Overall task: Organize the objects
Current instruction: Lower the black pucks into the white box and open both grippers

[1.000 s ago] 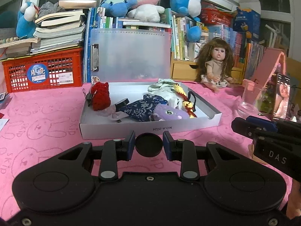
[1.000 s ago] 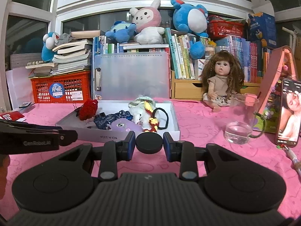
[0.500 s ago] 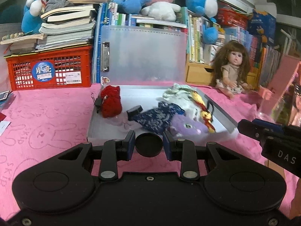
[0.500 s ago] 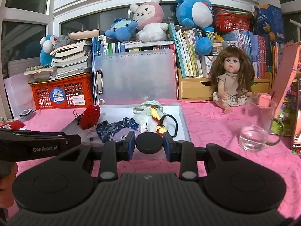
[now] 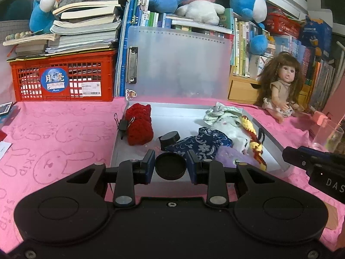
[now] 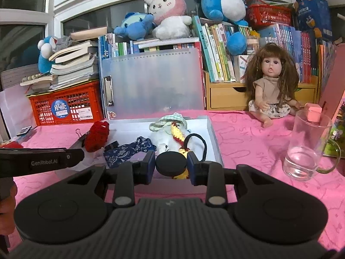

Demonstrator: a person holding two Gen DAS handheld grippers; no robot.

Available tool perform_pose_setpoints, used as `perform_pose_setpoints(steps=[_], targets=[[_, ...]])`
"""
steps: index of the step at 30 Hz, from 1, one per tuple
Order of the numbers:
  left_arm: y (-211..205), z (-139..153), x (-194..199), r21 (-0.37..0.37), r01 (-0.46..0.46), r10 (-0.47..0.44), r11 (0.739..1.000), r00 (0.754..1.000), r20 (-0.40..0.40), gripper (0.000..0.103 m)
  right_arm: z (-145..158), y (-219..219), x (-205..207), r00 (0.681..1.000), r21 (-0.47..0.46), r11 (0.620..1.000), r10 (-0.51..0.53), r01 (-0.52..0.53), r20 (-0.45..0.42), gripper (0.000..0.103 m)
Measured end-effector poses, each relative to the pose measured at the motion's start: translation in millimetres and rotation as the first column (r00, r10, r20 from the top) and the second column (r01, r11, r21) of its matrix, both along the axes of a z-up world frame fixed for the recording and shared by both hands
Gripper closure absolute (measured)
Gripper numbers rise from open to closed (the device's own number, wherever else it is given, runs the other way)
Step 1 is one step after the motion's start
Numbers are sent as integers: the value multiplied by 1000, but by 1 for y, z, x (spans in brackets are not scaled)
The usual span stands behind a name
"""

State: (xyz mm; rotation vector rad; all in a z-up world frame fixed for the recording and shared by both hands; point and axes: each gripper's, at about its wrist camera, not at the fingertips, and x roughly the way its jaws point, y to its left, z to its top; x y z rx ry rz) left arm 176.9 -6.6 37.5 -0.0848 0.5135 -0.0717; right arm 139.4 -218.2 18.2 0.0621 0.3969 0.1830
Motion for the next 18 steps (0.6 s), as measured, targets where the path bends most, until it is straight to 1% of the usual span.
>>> perform_pose_setpoints(steps=[9,13,18], targets=[[6,-7,28,3,-25,25,1000,999,-39,73,-4,-11,34,997,6,1000,-29,29,-69,67],[9,-11,37,-7,-33,33,999,998,-59,73,-11,-13,45,994,16,999,-29,31,-105,67],[10,-15,47,-14,-35,34,999,997,-72,73,-14,-12,56,992,16,1000,-18,21,-129,67]])
